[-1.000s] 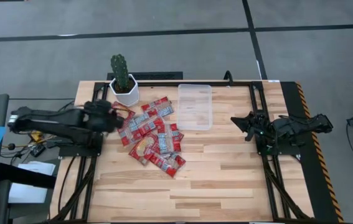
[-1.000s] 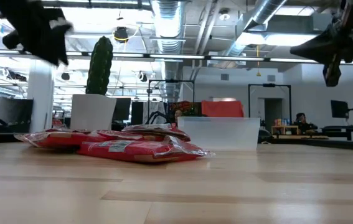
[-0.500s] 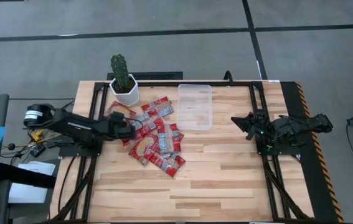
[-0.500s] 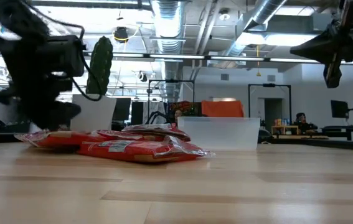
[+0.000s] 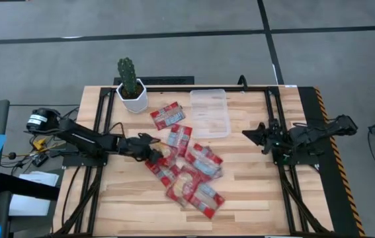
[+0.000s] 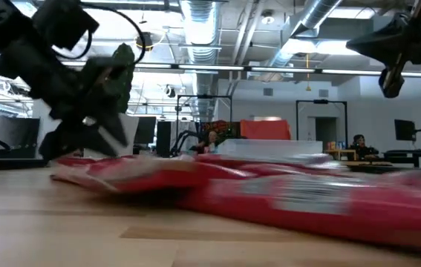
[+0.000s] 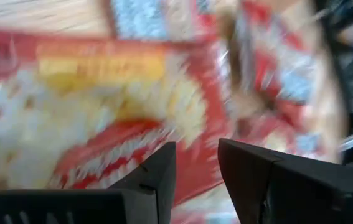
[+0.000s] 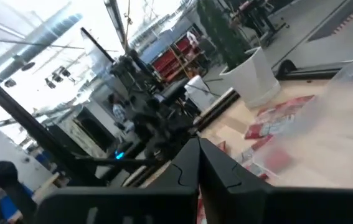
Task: Sort popcorn bags into baskets
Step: Put the popcorn bag into the transparent bin
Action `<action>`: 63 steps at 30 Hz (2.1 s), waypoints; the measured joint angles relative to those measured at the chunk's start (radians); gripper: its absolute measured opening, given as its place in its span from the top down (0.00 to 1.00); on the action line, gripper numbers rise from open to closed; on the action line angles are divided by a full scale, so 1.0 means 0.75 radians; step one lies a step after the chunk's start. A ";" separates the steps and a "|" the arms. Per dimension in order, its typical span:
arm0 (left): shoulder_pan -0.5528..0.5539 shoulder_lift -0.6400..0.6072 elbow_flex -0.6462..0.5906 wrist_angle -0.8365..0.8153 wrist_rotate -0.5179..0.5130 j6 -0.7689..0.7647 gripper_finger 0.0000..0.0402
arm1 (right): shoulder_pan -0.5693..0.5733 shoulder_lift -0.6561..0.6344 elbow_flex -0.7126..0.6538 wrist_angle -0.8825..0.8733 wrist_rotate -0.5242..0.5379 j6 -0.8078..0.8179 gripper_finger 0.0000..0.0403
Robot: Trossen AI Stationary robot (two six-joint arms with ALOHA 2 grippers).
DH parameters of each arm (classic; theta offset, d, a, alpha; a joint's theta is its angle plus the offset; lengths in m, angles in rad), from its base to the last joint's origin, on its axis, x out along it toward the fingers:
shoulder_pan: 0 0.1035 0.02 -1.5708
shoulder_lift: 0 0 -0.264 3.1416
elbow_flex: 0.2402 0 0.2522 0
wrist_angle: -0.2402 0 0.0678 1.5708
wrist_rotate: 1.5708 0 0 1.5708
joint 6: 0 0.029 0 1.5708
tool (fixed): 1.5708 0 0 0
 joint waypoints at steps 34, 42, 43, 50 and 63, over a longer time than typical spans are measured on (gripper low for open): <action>0.035 0.049 0.219 0.123 -0.074 0.001 0.41 | -0.011 1.477 0.547 -0.476 -0.384 0.811 0.38; 0.025 0.450 0.221 0.761 0.053 -0.138 0.44 | -0.012 1.650 0.547 -0.286 -0.394 0.803 0.43; 0.022 0.502 0.230 0.832 0.053 -0.162 0.44 | -0.012 1.664 0.547 -0.260 -0.394 0.797 0.43; -0.021 0.772 0.423 0.952 0.164 -0.255 0.44 | -0.012 1.756 0.548 -0.130 -0.395 0.777 0.43; 0.023 0.742 0.516 0.680 0.318 -0.310 0.44 | -0.012 1.780 0.547 -0.089 -0.379 0.763 0.44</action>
